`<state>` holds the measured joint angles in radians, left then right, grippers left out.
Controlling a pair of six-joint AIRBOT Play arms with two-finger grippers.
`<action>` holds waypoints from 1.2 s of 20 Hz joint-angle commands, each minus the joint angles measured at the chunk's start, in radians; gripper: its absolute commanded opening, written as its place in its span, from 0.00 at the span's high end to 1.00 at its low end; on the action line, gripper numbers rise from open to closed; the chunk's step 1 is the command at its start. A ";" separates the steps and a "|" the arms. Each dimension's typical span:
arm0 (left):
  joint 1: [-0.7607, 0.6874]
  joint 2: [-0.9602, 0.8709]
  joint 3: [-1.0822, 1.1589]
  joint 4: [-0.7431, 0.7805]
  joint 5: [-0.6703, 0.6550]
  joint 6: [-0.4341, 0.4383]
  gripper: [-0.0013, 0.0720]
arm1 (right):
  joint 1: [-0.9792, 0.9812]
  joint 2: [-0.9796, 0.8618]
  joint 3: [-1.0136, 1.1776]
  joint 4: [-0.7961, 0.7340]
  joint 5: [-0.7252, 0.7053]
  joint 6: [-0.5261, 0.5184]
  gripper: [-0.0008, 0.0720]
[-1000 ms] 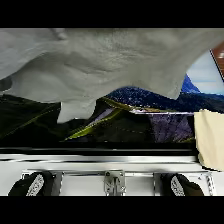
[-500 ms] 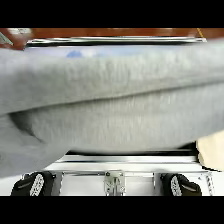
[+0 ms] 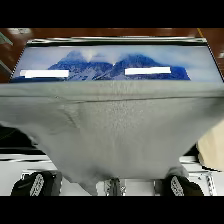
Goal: Fold the shirts.
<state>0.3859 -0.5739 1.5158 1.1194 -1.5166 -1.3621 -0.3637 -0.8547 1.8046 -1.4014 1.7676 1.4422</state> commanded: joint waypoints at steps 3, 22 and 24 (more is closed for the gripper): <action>-0.037 -0.161 -0.474 -0.039 0.249 0.053 0.93 | 0.000 -0.239 -0.388 0.023 -0.224 0.024 0.92; -0.331 -1.136 -0.100 -0.150 0.910 0.029 0.93 | 0.283 -0.928 -0.364 0.087 -1.347 0.111 0.92; -0.340 -1.143 -0.099 -0.151 0.888 0.037 0.93 | 0.283 -0.933 -0.364 0.087 -1.342 0.113 0.92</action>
<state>0.0551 -1.6836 1.4113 0.9905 -0.6167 -1.3296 -0.0834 -1.7596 1.4410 -1.3159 0.4381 1.5517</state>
